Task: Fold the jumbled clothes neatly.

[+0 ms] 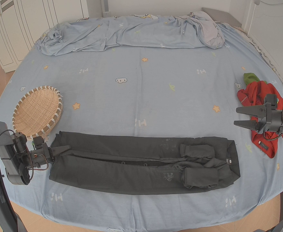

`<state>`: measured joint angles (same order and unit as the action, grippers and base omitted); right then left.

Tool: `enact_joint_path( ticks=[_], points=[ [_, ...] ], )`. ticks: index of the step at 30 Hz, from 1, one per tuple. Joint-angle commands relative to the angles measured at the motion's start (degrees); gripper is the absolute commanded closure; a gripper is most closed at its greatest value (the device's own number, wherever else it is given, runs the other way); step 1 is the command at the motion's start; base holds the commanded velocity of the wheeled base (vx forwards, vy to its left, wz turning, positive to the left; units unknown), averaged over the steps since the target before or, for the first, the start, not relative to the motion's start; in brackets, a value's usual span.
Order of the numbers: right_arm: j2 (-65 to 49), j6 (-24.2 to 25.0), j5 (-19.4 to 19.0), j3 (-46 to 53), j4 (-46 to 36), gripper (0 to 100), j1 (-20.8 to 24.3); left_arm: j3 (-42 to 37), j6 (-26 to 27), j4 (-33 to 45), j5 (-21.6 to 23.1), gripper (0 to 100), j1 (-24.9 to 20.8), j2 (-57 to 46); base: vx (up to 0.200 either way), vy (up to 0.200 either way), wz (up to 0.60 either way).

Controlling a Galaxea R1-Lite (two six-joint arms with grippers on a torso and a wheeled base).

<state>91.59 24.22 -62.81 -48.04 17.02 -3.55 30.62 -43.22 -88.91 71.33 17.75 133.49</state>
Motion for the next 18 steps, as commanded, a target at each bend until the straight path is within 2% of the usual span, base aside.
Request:
enact_joint_path(
  ticks=[1, 13, 18],
  points=[
    [-0.6, 0.5, 0.0, -0.1, 0.1, 0, 0.0, 0.8, -0.1, -1.1, 0.0, 100, 3.1, -2.1, 0.0, 0.0, 0.0],
    [-1.0, 0.6, 0.0, -0.4, 0.0, 0, -0.7, 3.3, -0.2, -1.1, 0.2, 100, 8.4, -3.6, 0.0, 0.0, 0.0],
    [-1.0, 0.7, 0.0, -0.9, 0.0, 0, -1.5, 3.1, -2.6, -1.1, 0.2, 100, 7.7, -6.7, 0.0, 0.0, 0.0]
  ],
)
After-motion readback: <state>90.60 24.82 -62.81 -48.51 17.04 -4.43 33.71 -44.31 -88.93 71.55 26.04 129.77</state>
